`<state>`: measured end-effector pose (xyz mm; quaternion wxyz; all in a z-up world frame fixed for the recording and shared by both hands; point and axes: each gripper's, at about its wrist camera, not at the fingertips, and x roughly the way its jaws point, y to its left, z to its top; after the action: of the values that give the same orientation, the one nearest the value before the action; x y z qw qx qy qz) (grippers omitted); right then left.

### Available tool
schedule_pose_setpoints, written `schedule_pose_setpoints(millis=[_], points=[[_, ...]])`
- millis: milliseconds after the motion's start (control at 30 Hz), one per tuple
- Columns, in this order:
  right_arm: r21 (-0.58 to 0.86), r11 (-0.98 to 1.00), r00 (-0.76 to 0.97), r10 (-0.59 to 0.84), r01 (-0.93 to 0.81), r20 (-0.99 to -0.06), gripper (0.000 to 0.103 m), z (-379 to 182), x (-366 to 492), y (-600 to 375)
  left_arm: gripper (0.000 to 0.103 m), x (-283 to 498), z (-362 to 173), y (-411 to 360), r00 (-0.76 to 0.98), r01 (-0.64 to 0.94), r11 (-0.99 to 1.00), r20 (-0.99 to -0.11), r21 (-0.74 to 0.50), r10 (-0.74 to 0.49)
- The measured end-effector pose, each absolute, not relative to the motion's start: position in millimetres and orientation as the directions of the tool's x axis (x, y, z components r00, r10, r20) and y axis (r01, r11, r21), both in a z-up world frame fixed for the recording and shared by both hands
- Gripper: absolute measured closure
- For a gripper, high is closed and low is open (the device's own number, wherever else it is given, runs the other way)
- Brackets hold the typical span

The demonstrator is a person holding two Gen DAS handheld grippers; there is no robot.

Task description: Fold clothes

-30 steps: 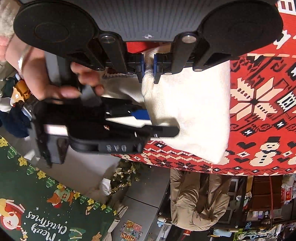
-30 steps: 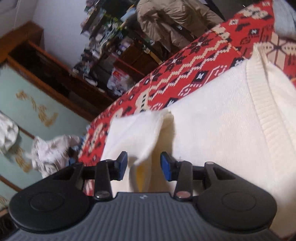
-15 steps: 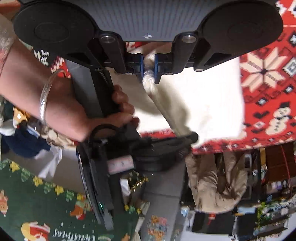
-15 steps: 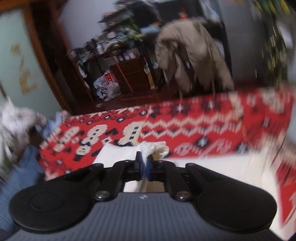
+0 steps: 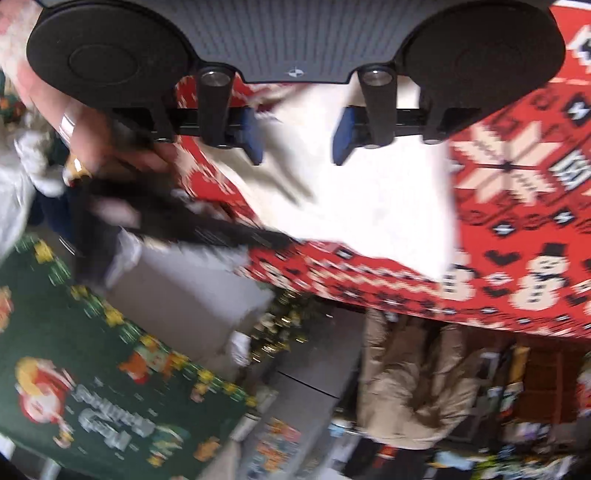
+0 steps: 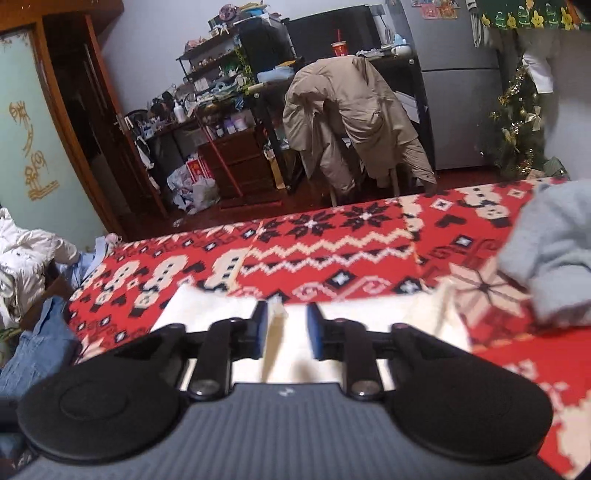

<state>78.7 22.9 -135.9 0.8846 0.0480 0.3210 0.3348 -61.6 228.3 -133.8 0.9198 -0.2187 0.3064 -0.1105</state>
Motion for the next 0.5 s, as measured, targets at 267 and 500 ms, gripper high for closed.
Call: schedule_pose_setpoints(millis=[267,500], points=[[0.241,0.733,0.507,0.633,-0.636,-0.585,0.093,-128.7,-8.4,36.0,0.101,-48.5,-158.1,249.4,0.767,-0.074,0.91,-0.606,-0.407,-0.209],[0.173,0.757,0.489,0.559,-0.629,-0.669,0.099,-159.3,-18.4,44.3,0.1,-48.9,-177.0,253.7,0.731,-0.07,0.93,-0.653,-0.361,-0.198]])
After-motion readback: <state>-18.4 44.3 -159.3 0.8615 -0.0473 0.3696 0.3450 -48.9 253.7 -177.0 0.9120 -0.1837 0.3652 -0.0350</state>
